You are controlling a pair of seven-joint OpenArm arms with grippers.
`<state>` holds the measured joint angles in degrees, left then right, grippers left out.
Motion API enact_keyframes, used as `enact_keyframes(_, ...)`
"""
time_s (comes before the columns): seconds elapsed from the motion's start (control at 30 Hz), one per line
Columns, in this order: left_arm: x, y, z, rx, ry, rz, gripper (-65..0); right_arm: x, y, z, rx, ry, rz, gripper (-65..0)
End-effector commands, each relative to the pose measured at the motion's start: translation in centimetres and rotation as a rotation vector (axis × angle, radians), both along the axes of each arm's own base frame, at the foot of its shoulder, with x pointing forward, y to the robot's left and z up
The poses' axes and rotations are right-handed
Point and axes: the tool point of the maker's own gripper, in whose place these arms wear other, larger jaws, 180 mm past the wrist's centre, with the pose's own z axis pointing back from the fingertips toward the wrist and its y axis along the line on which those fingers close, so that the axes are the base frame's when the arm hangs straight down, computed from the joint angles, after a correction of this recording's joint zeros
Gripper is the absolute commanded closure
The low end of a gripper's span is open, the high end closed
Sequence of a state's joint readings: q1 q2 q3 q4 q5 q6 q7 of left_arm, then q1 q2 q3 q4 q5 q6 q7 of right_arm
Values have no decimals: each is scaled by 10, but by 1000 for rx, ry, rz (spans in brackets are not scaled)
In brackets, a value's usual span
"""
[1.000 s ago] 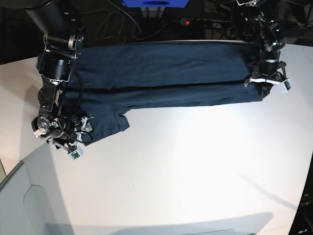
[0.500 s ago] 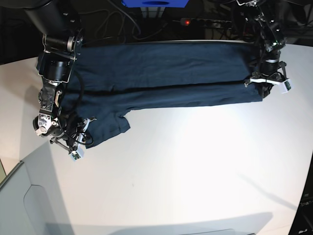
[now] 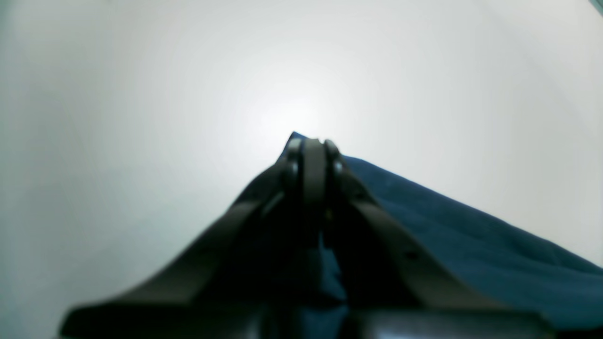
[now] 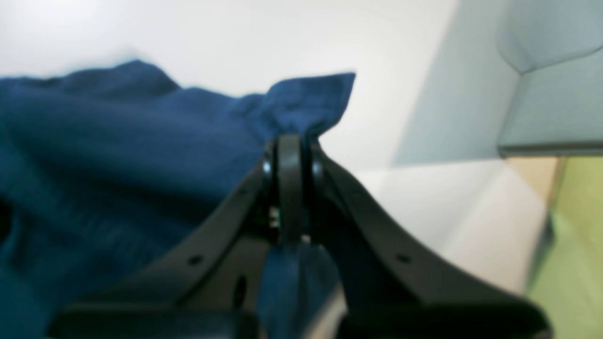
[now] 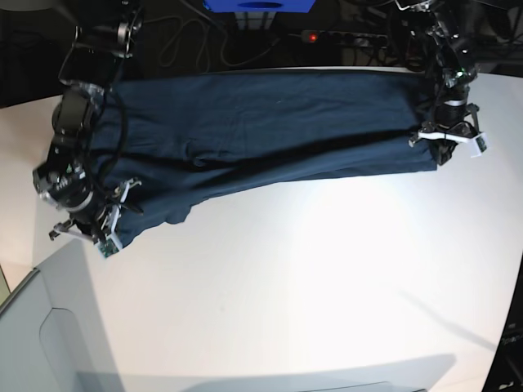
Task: Fold the T-shirt properly
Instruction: 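Grasp the sleeve with the right gripper and fold it over the body, then release and reposition both grippers at the folded strip's ends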
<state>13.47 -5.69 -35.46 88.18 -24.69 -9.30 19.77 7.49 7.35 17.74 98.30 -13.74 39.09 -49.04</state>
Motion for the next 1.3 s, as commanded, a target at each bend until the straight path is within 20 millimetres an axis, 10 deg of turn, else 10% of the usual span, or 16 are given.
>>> enact_keyframes(0.0,6,5,15,26,-46,-4,0,-3,1,14,-22,-43,24,-2)
enact_keyframes(0.3,7,5,20,35,-56,-10,0,-66,-6,39,-117,-90,14,-2)
enact_keyframes(0.63,11,-4,59,98,-135,-45,0,-125,-26,12,-65,-15,-100,-2)
enact_keyframes(1.27,20,9,51,104,-119,-42,0,-174,4,-16,83,96,-65,-2)
